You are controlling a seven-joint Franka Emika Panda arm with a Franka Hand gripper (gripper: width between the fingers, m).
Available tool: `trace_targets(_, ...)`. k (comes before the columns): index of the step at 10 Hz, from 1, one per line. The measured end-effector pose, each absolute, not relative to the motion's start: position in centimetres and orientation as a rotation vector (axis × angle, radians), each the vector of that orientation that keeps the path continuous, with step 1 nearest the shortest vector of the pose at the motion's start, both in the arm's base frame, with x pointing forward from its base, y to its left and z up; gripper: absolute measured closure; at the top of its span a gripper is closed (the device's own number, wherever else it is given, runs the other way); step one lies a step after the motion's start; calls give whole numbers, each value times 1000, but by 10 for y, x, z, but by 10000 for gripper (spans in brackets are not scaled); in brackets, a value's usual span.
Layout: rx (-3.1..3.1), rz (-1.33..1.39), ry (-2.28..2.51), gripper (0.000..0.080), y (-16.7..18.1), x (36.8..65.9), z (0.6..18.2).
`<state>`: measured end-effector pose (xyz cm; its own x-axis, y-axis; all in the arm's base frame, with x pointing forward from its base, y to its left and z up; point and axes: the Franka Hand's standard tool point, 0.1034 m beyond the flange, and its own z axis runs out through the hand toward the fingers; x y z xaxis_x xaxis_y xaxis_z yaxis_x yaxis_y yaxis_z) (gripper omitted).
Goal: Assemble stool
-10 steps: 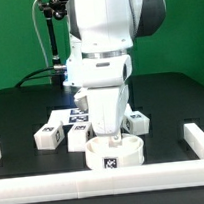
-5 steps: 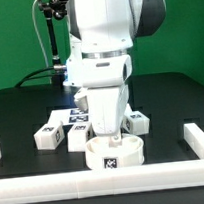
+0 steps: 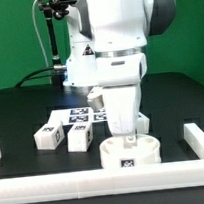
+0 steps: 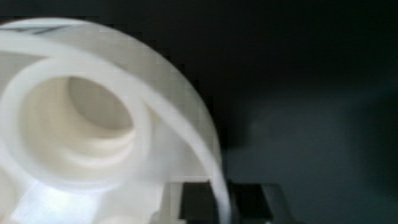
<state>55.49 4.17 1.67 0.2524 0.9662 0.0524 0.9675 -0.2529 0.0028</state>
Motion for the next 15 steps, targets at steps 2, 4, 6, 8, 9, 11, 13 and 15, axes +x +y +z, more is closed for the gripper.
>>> trace_targets(2,-2479,-96,-1880,771,56,568,17)
trace_targets(4,-2480,-110,-1874,771,69,576,18)
trace_targets(6,-2478,-90,-1853,771,79,576,17)
trace_targets(8,-2487,-82,-1828,771,84,577,17)
trace_targets(9,-2491,-79,-1819,771,86,578,17)
trace_targets(11,-2512,-81,-1787,771,92,578,18)
trace_targets(13,-2523,-84,-1766,771,99,579,19)
trace_targets(15,-2537,-83,-1745,771,99,579,19)
